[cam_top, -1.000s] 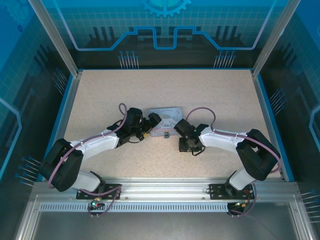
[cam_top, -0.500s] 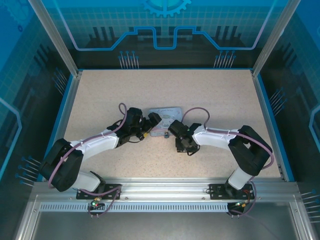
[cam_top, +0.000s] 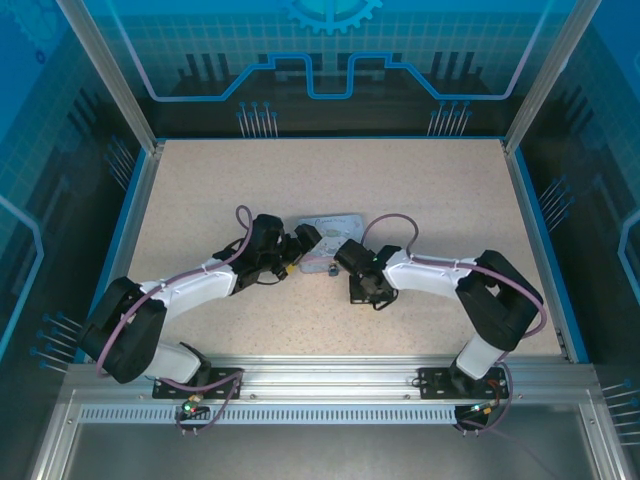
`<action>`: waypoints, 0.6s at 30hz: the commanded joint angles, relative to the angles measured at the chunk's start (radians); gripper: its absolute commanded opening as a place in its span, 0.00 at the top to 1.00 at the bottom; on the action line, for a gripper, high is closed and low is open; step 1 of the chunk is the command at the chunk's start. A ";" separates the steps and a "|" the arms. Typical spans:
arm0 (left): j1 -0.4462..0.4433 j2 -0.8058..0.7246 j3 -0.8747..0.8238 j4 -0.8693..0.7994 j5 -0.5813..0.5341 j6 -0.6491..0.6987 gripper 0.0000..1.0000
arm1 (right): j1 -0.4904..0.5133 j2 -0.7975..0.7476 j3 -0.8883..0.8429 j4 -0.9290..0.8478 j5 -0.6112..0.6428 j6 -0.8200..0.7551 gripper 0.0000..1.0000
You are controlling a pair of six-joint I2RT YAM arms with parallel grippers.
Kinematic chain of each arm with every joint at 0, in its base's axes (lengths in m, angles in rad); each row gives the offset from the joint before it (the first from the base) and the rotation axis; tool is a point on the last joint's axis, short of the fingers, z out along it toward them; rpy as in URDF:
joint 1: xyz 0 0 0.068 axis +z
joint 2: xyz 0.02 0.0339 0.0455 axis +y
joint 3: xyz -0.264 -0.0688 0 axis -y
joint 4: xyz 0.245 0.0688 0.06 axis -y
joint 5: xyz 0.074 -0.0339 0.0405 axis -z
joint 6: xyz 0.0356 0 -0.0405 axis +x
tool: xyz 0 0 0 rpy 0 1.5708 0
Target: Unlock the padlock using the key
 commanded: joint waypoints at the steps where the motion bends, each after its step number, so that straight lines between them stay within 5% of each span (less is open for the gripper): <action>1: 0.008 -0.020 -0.005 0.010 0.011 0.024 0.01 | -0.009 0.014 -0.070 -0.008 0.020 -0.016 1.00; 18: 0.008 -0.060 -0.017 -0.013 0.028 0.044 0.01 | -0.136 -0.336 -0.253 0.268 -0.306 -0.384 1.00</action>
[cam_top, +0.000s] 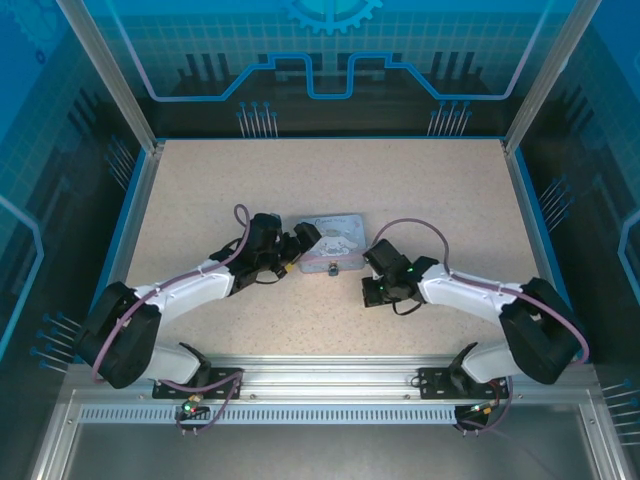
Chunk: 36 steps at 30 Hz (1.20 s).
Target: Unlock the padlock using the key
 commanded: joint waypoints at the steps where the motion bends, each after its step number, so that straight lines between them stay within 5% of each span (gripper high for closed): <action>1: 0.007 -0.025 -0.015 -0.011 0.034 0.025 0.01 | -0.042 -0.074 -0.037 0.070 -0.135 -0.098 1.00; 15: 0.004 -0.011 0.004 -0.012 0.064 0.026 0.01 | -0.136 -0.066 -0.081 0.102 -0.225 -0.066 1.00; 25: -0.012 0.000 -0.006 0.031 0.085 0.023 0.01 | -0.155 -0.034 -0.089 0.149 -0.315 0.173 1.00; 36: -0.049 -0.010 -0.061 0.239 0.140 -0.117 0.02 | -0.236 -0.258 -0.043 0.061 -0.321 0.423 1.00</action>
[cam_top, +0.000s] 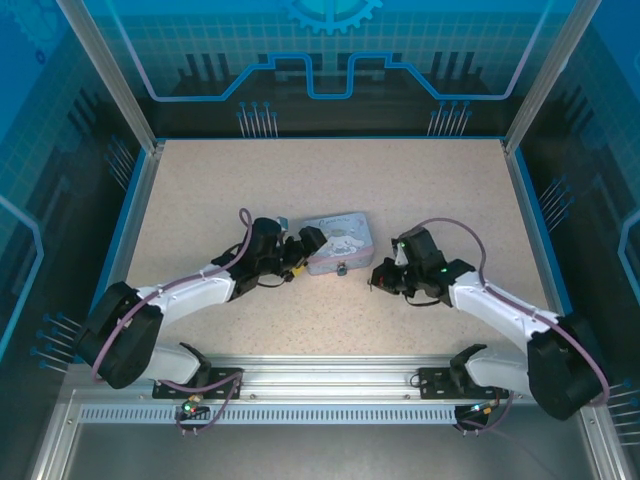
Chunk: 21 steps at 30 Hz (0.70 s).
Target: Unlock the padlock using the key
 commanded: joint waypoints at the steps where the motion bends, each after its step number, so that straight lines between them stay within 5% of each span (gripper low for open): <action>1: -0.027 -0.011 -0.004 0.112 0.025 -0.079 0.03 | -0.023 -0.059 0.041 -0.047 -0.031 0.116 1.00; 12: -0.063 -0.154 0.000 0.058 -0.176 -0.153 0.07 | -0.056 -0.071 0.123 0.059 0.004 0.322 1.00; 21: -0.078 -0.074 0.011 0.230 -0.116 -0.182 0.22 | -0.040 0.067 0.172 0.244 0.086 0.567 1.00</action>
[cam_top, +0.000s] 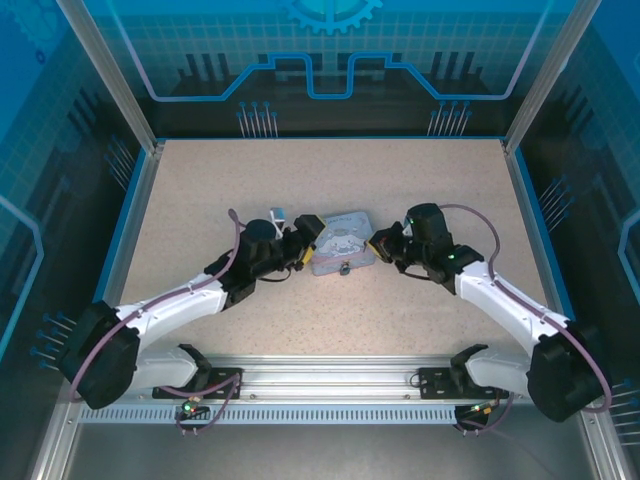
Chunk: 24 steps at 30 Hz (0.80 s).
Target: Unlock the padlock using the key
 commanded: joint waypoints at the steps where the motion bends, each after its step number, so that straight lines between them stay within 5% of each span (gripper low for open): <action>1: -0.010 0.064 0.014 0.142 0.033 -0.025 0.25 | 0.008 0.044 0.052 0.097 0.059 0.136 1.00; 5: -0.017 0.146 0.020 0.280 0.070 -0.051 0.38 | 0.025 0.099 0.097 0.125 0.090 0.193 1.00; 24: -0.046 0.322 0.053 0.550 -0.008 -0.110 0.55 | 0.078 0.196 0.155 0.193 0.128 0.272 1.00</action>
